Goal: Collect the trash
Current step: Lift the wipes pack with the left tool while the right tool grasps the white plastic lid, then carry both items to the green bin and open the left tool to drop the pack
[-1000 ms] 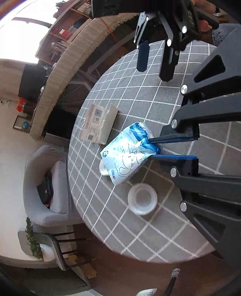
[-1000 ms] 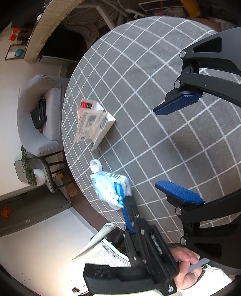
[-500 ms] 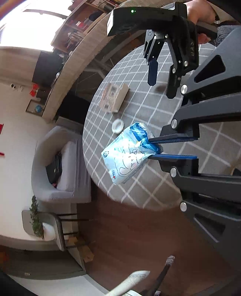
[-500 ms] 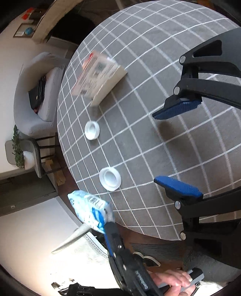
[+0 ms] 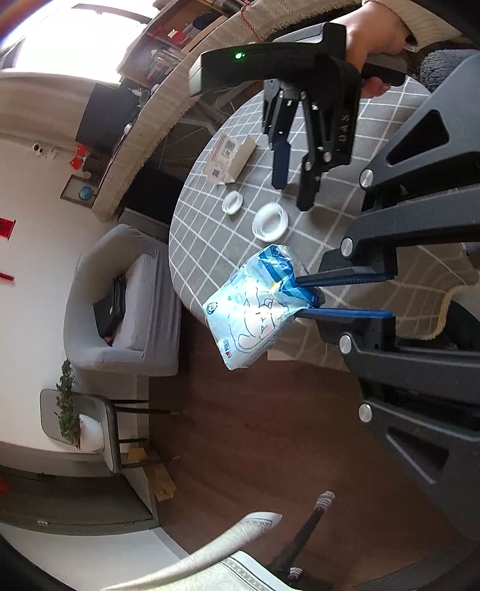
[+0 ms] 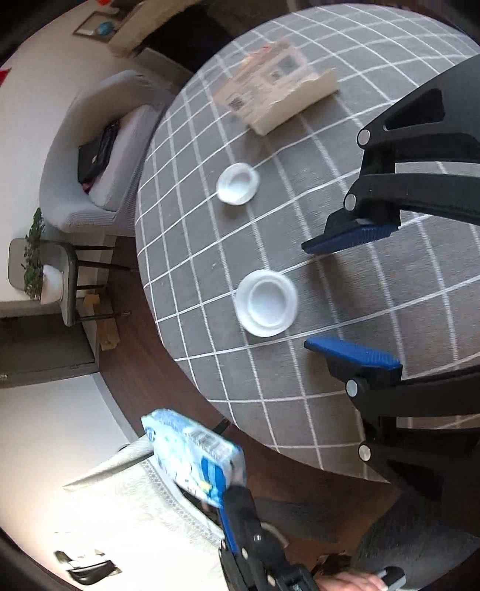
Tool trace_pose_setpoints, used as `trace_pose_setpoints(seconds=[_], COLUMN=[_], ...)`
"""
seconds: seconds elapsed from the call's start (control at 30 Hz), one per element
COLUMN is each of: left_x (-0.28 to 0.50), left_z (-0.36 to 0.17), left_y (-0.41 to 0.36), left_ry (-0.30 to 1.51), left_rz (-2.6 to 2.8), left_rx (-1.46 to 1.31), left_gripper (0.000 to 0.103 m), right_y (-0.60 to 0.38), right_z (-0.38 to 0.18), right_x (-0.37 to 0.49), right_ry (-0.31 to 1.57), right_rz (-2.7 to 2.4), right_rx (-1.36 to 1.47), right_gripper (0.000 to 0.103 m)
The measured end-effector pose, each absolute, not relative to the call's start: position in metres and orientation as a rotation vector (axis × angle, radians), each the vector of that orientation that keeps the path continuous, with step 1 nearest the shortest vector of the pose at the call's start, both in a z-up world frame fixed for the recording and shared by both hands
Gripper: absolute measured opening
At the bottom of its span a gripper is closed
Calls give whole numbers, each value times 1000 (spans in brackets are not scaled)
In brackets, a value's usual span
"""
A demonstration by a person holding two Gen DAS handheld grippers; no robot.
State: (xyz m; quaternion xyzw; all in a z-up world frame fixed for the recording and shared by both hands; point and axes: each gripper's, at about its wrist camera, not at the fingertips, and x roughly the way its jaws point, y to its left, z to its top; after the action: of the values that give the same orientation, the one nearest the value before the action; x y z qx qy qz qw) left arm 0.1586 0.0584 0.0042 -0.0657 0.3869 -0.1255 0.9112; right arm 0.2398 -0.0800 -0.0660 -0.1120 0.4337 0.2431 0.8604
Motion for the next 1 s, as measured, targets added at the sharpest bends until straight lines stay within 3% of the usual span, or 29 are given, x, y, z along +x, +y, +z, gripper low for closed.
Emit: trace_pose_setpoints(seconds=[0.23,1.0], left_x=[149,72], left_z=[-2,-80], left_y=[82,150], left_ry=[811,1017], left_rz=[-230,-80], left_rx=[-148,-225], left_gripper=[12,12], right_y=[-69,23], right_z=[-65,-26], right_x=[257,183], right_ry=[906,863], right_rz=[500,662], right_rx=[-228,-260], right_gripper=[37,37])
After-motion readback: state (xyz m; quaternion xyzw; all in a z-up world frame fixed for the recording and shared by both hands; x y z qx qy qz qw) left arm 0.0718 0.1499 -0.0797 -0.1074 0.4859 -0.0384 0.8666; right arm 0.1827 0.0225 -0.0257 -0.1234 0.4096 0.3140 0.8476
